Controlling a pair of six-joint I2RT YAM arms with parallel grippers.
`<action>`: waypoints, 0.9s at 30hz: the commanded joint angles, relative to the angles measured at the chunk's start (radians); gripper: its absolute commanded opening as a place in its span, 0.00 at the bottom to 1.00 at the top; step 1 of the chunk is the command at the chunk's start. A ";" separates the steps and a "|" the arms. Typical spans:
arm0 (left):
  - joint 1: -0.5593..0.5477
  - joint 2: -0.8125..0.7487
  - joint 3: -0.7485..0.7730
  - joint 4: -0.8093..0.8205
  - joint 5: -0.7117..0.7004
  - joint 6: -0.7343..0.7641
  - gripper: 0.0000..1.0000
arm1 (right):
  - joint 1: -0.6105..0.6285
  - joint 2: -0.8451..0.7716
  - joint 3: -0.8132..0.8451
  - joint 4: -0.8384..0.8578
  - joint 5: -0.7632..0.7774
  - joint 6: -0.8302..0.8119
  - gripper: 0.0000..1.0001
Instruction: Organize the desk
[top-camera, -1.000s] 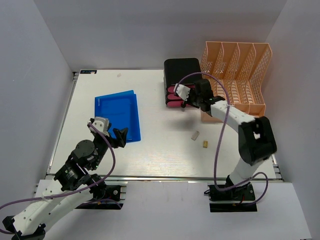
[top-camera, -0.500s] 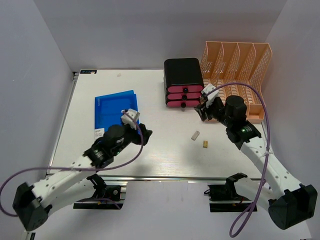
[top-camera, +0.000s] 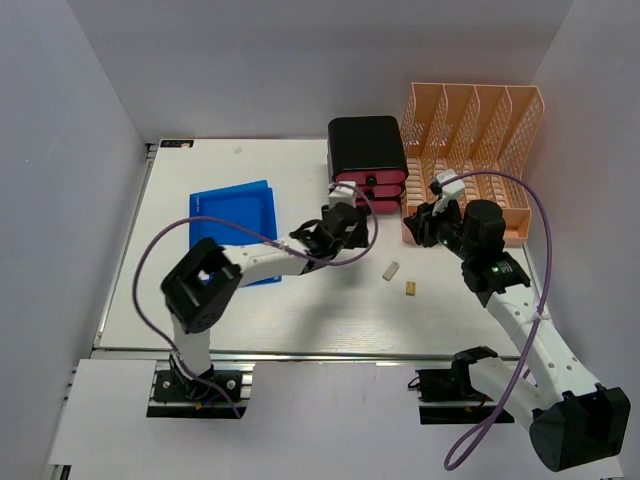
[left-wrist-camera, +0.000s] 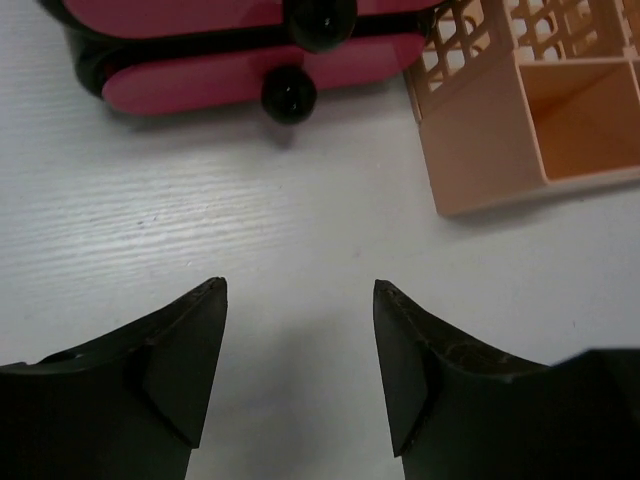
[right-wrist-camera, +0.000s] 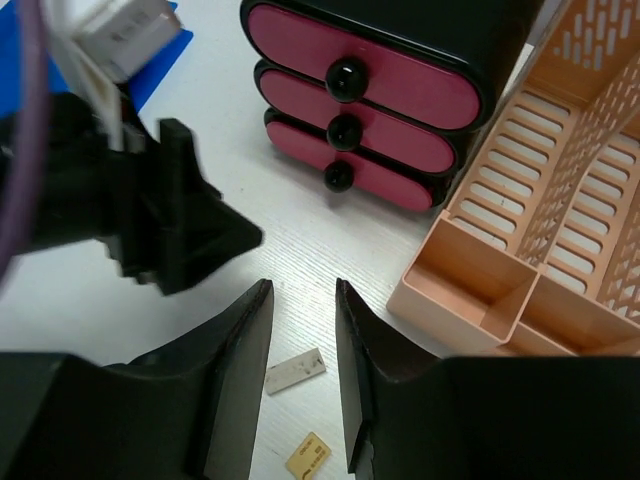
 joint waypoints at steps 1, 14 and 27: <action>-0.021 0.086 0.131 -0.045 -0.139 -0.036 0.70 | -0.022 -0.021 0.001 0.006 0.029 0.045 0.38; -0.051 0.328 0.223 0.266 -0.311 0.099 0.68 | -0.037 -0.069 0.000 0.011 0.033 0.058 0.38; -0.020 0.523 0.458 0.226 -0.326 0.085 0.71 | -0.034 -0.085 -0.005 0.014 0.041 0.054 0.38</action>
